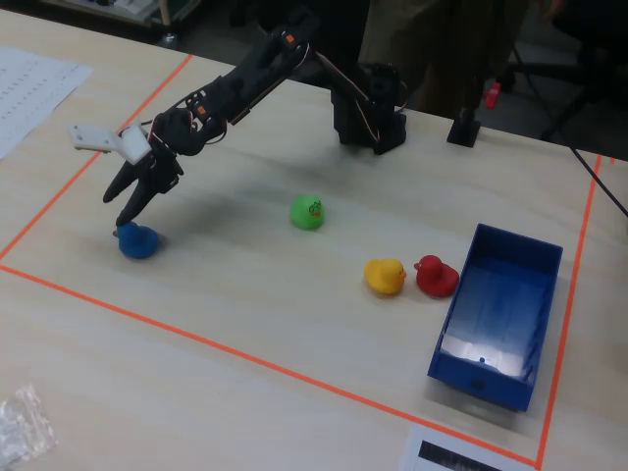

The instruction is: Grasp blue duck and put it into box.

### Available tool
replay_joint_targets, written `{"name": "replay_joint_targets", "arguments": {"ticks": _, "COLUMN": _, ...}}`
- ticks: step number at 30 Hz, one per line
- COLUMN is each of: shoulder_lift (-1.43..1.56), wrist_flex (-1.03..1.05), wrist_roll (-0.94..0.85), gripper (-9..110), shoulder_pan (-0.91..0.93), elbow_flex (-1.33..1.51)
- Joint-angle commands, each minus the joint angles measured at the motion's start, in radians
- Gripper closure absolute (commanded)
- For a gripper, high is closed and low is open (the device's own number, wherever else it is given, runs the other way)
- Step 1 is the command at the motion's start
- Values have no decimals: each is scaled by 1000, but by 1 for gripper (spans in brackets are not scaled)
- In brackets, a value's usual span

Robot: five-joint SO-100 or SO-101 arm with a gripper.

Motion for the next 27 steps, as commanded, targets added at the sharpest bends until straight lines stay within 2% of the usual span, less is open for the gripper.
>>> {"name": "replay_joint_targets", "arguments": {"ticks": 1, "shoulder_lift": 61, "wrist_flex": -25, "wrist_roll": 9, "gripper": 69, "shoulder_pan": -9, "elbow_flex": -14}}
{"name": "replay_joint_targets", "arguments": {"ticks": 27, "shoulder_lift": -107, "wrist_flex": -71, "wrist_roll": -3, "gripper": 70, "shoulder_pan": -25, "elbow_flex": -9}}
